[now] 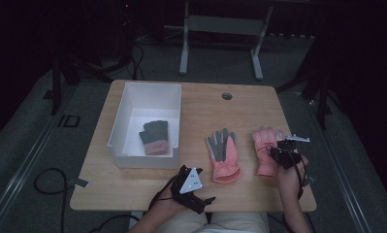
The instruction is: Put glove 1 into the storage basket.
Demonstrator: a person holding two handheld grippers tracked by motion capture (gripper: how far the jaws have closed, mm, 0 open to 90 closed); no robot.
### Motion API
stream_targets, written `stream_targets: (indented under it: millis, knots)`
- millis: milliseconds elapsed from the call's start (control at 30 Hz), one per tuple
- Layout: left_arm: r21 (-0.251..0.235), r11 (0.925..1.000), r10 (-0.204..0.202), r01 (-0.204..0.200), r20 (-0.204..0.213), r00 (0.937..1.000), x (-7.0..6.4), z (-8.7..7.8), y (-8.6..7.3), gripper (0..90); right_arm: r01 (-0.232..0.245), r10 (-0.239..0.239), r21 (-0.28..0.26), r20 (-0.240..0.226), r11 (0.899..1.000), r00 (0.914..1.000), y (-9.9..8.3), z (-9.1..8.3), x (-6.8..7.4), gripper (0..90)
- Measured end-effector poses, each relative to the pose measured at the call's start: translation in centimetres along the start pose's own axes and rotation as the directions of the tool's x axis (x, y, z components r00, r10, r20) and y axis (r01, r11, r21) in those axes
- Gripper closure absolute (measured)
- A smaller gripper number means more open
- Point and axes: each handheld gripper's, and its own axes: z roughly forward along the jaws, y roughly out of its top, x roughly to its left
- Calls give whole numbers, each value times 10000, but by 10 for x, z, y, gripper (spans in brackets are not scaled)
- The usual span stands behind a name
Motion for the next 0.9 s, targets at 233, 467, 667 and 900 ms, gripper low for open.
stream_targets:
  millis: [233, 467, 667, 900]
  knots:
    - [-62, 9998, -208, 208, 72, 9998, 0, 1, 0, 7, 40, -39, 184, -25, 9998, 10000, -7, 15, -1, 869]
    - [69, 9992, -402, 402, 39, 9992, 2, -1, 2, 7, 246, -247, -74, -81, 9997, 9997, -11, 17, -3, 845]
    - [99, 9993, -361, 360, 114, 9993, 1, -2, 3, 7, 1097, -1109, -222, -594, 9937, 9921, -4, 1, -8, 726]
    - [194, 9995, -243, 240, 151, 9996, 0, -1, 3, 7, 2634, -2691, -607, -1231, 9628, 9552, 4, -15, -20, 644]
